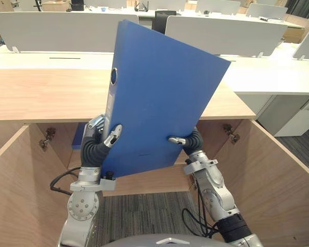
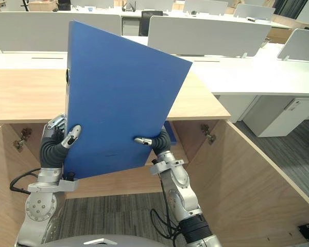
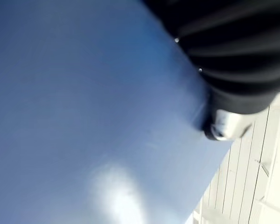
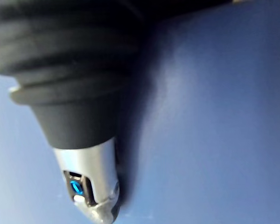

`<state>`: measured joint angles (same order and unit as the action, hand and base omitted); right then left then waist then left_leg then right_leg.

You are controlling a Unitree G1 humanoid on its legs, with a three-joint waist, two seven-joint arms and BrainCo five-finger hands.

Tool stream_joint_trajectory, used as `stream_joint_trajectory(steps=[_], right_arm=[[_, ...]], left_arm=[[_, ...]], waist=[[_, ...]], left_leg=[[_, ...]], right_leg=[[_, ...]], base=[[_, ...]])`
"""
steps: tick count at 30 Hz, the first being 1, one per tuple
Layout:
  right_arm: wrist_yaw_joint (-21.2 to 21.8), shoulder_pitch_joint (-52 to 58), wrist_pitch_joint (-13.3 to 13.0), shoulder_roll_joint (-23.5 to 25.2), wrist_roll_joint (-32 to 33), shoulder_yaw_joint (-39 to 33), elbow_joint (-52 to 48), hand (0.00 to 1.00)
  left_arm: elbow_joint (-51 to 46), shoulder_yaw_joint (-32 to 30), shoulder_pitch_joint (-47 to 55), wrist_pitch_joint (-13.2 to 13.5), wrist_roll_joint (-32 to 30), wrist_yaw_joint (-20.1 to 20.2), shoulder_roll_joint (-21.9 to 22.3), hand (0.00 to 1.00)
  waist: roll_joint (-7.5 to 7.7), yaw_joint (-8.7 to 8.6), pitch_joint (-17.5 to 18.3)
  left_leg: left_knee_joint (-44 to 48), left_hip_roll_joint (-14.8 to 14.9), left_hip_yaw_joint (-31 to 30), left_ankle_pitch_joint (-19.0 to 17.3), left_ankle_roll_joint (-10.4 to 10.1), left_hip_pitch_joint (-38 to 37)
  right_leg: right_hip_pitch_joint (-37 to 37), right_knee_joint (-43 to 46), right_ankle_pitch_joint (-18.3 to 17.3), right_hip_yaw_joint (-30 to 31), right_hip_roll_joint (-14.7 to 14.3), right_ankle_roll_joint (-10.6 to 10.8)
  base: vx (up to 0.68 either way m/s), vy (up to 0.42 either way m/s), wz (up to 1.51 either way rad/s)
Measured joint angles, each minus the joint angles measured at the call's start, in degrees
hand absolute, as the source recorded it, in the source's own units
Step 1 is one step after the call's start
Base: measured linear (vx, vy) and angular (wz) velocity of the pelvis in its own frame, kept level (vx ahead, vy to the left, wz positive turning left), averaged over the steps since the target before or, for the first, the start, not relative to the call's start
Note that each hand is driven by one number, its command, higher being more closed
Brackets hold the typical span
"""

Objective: Walk over to the cabinet, pick up the folder, carry it to the office cabinet, place the folder inside the office cabinet, then close the office cabinet door

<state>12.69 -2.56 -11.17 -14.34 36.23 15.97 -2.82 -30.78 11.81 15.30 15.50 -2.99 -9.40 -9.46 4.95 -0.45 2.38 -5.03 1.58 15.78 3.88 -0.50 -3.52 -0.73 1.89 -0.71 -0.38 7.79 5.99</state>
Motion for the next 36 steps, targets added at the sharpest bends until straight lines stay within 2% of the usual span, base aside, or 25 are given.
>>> stream_joint_trajectory(steps=[2,5,10,13,14,23,32,34,36], right_arm=[[2.13,0.00,1.10,-3.49,0.34,1.30,0.69,1.00],[4.94,0.01,1.85,-5.91,1.78,2.05,1.52,1.00],[5.93,0.01,1.61,-5.73,2.22,1.94,1.50,1.00],[5.60,0.03,1.32,-4.00,1.97,1.42,1.50,1.00],[5.50,0.03,1.30,-3.17,1.62,1.23,1.50,1.00],[2.89,0.20,1.24,4.11,-1.97,-0.61,1.18,1.00],[-0.77,4.14,1.24,8.45,-5.10,-3.83,-3.11,1.00],[-1.26,5.51,1.23,9.74,-5.06,-5.73,-3.11,1.00],[-1.91,6.12,0.80,11.60,-5.02,-9.16,-4.63,1.00]], left_arm=[[0.00,-0.05,-0.18,0.60,0.02,0.90,-1.12,1.00],[0.00,-0.20,-0.54,0.80,0.01,2.15,-1.92,1.00],[0.05,-0.45,-0.70,0.90,0.34,2.35,-1.96,1.00],[0.10,-0.90,-0.70,0.91,0.45,2.35,-1.68,1.00],[0.17,-1.24,-0.70,0.91,0.43,2.35,-1.54,0.00],[3.67,-6.35,-0.66,2.02,-0.13,1.86,2.67,0.00],[12.27,-14.60,0.07,2.38,-2.11,-0.88,6.47,0.00],[16.53,-17.81,0.10,1.70,-2.79,-2.03,7.48,0.00],[23.03,-22.33,0.55,-0.83,-2.95,-3.12,7.81,0.00]], waist=[[0.04,0.27,0.08],[-0.11,0.43,0.46],[-0.28,0.39,0.69],[-0.28,0.42,0.78],[-0.31,0.41,0.80],[-0.46,0.43,0.96],[-1.02,0.55,1.09],[-1.25,0.48,0.93],[-1.65,0.46,0.67]], left_leg=[[0.00,-0.01,-0.02,0.20,0.16,0.19],[0.00,0.00,-0.02,0.49,0.48,0.47],[0.00,0.00,-0.01,0.50,0.47,0.47],[0.00,0.00,-0.01,0.51,0.47,0.47],[0.00,-0.01,-0.01,0.51,0.47,0.46],[0.00,-0.02,-0.16,0.59,0.37,0.45],[0.00,-0.02,-1.25,0.50,0.07,0.44],[0.00,0.00,-1.79,0.54,0.01,0.44],[-0.01,0.02,-1.89,0.54,-0.01,0.44]], right_leg=[[0.04,-0.26,0.21,-0.01,0.00,0.02],[0.30,-0.33,0.33,-0.02,-0.01,0.00],[0.32,-0.33,0.33,0.01,-0.01,0.00],[0.32,-0.33,0.34,0.02,-0.01,-0.01],[0.32,-0.33,0.35,0.02,-0.01,-0.02],[0.25,-0.32,0.43,-0.08,0.00,-0.04],[-0.41,-0.34,0.31,-0.94,0.04,0.06],[-0.79,-0.37,0.15,-1.72,0.09,0.10],[-0.91,-0.45,-0.05,-1.88,0.09,0.40]], base=[[0.00,0.000,0.00],[0.00,0.000,0.00],[0.00,0.000,0.00],[0.00,0.000,0.00],[0.00,0.000,0.00],[0.00,0.000,0.00],[0.00,0.000,0.07],[-0.01,-0.003,0.13],[0.00,-0.001,0.02]])
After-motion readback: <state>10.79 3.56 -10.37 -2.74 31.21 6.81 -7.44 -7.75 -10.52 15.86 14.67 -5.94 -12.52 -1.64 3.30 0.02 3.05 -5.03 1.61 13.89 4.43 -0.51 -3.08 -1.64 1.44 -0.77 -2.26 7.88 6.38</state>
